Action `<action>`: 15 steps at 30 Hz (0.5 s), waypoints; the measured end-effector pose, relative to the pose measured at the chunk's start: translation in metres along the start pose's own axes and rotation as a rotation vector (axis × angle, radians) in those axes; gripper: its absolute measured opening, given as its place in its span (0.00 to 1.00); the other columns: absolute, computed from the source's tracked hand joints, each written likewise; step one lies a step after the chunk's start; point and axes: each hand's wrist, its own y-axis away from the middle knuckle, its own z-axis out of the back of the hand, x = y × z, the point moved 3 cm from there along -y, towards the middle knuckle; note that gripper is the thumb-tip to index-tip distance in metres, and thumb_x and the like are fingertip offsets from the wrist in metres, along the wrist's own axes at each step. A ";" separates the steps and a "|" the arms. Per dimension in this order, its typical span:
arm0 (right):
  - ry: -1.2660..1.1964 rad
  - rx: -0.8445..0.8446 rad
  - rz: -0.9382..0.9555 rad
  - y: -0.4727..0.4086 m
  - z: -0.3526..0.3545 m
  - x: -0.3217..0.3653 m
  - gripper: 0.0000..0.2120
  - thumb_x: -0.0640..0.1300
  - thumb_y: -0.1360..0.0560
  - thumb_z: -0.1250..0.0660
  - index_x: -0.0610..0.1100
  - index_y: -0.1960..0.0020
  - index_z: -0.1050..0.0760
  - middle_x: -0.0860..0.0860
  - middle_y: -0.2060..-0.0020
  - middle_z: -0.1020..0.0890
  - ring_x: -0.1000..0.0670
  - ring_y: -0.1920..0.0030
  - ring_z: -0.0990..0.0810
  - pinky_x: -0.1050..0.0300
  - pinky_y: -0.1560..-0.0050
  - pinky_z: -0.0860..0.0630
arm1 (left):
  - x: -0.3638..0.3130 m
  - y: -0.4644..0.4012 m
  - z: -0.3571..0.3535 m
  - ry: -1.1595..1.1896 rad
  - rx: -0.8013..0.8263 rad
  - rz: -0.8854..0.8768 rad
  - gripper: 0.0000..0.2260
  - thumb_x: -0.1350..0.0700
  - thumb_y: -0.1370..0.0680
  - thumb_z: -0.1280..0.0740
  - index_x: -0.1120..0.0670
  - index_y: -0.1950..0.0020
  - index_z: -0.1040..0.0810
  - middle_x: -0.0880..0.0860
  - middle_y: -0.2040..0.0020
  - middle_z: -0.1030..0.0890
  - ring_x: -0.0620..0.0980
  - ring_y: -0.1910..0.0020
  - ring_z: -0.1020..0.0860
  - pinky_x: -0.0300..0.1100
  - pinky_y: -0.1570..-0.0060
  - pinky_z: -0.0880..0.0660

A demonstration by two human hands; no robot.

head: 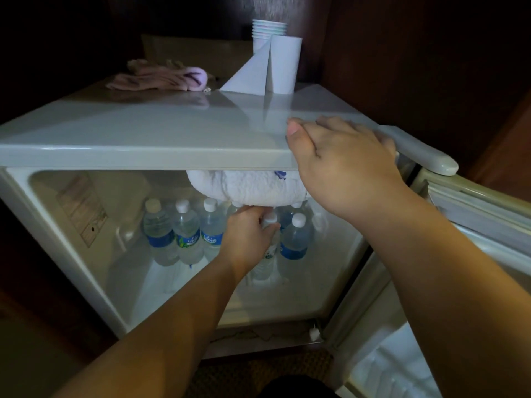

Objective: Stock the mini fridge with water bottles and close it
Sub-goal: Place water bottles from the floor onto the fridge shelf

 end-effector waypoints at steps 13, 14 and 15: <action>0.035 -0.005 0.005 0.002 -0.001 0.000 0.24 0.60 0.14 0.58 0.63 0.21 0.40 0.50 0.21 0.34 0.41 0.21 0.40 0.34 0.25 0.47 | 0.016 0.015 0.002 0.062 0.090 0.130 0.21 0.45 0.23 0.27 0.48 0.32 0.21 0.50 0.38 0.17 0.50 0.40 0.19 0.40 0.45 0.26; 0.032 -0.004 0.002 0.002 -0.001 0.000 0.24 0.60 0.14 0.58 0.63 0.21 0.40 0.50 0.21 0.35 0.41 0.21 0.40 0.34 0.25 0.48 | 0.016 0.015 0.001 0.068 0.084 0.134 0.20 0.45 0.23 0.27 0.48 0.32 0.21 0.50 0.38 0.17 0.50 0.40 0.19 0.40 0.45 0.26; 0.032 -0.004 0.000 0.002 -0.001 0.000 0.24 0.60 0.14 0.57 0.63 0.21 0.40 0.50 0.21 0.35 0.41 0.21 0.40 0.34 0.25 0.48 | 0.016 0.014 0.000 0.071 0.074 0.135 0.20 0.45 0.22 0.28 0.49 0.32 0.21 0.50 0.38 0.17 0.51 0.40 0.20 0.40 0.44 0.26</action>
